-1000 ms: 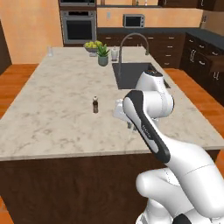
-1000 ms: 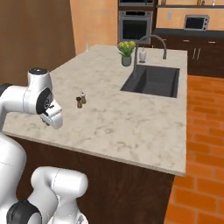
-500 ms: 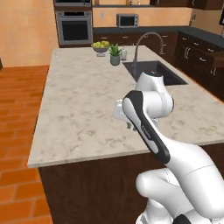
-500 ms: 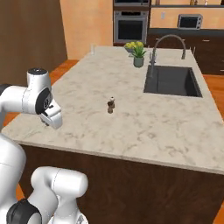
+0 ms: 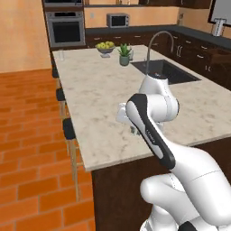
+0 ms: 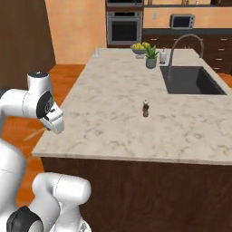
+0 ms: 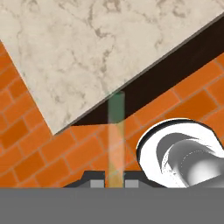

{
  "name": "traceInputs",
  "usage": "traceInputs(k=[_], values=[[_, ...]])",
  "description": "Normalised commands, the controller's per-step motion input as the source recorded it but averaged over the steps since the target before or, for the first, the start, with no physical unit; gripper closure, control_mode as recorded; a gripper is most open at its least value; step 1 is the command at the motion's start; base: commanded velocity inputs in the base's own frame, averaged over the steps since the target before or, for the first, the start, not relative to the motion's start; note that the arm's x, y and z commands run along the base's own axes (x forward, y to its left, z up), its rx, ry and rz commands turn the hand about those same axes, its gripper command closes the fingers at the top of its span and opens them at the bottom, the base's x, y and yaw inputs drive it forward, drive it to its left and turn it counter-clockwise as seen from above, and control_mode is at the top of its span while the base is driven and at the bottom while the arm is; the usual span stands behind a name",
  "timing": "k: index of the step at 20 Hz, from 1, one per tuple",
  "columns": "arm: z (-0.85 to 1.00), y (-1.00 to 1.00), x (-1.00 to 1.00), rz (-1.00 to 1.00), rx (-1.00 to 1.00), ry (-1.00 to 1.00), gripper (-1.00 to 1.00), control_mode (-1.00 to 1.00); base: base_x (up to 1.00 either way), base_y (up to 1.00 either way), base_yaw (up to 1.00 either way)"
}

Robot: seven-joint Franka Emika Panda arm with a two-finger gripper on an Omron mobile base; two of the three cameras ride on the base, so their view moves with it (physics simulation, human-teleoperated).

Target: Take a straw from the drawer in front and place it inside the glass cup on the dining counter.

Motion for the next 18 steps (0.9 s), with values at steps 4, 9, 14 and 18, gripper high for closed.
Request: traceInputs(k=[4, 9, 14, 18], values=[[0.00, 0.00, 0.00, 0.00, 0.00, 0.00, 1.00, 1.00, -0.14, 1.00, -0.30], [0.00, 0.00, 0.00, 0.00, 0.00, 0.00, 1.00, 1.00, -0.08, 1.00, -0.30], [0.00, 0.00, 0.00, 0.00, 0.00, 0.00, 1.00, 1.00, 0.00, 1.00, -0.33], [0.00, 0.00, 0.00, 0.00, 0.00, 0.00, 1.00, 1.00, 0.11, 1.00, -0.38]])
